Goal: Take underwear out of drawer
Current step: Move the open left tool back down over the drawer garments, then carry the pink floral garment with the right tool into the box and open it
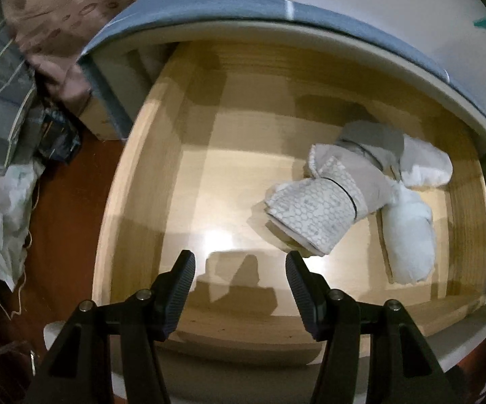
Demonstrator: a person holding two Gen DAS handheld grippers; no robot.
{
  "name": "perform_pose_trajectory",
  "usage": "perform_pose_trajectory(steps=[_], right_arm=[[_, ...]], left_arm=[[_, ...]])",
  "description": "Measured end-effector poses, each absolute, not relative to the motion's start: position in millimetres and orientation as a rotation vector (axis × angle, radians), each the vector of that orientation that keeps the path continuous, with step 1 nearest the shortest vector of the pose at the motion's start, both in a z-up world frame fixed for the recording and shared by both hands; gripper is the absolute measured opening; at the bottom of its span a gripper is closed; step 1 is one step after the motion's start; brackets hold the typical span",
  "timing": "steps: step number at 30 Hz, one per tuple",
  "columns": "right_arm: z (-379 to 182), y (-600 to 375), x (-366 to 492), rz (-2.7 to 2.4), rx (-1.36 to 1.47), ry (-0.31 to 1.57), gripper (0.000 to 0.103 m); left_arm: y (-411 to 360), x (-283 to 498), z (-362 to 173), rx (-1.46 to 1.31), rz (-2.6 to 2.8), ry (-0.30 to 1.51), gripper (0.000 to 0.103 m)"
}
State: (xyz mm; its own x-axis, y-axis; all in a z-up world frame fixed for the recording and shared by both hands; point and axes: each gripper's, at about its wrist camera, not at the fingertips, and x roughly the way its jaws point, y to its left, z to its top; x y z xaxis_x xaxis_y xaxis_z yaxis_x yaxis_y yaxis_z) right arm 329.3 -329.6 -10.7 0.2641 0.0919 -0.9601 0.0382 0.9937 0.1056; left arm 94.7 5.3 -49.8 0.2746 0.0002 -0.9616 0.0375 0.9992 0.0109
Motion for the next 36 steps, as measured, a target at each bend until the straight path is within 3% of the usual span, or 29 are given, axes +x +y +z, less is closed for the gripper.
perform_pose_trajectory(steps=[12,18,23,29,36], right_arm=[[141,-358,372,0.046,0.116,1.047,0.018],[180,-358,428,-0.002,0.099,0.971,0.018],[172,-358,478,-0.056,0.084,0.99,0.018],[119,-348,517,-0.08,0.07,1.126,0.02],[74,-342,526,-0.077,0.078,1.207,0.031]], left_arm=[[7,91,-48,0.046,-0.011,1.271,0.057],[13,90,-47,0.006,-0.019,1.269,0.057],[18,91,-48,-0.033,-0.024,1.275,0.057],[17,91,-50,-0.041,-0.048,1.292,0.057],[13,93,-53,-0.026,-0.063,1.303,0.057]])
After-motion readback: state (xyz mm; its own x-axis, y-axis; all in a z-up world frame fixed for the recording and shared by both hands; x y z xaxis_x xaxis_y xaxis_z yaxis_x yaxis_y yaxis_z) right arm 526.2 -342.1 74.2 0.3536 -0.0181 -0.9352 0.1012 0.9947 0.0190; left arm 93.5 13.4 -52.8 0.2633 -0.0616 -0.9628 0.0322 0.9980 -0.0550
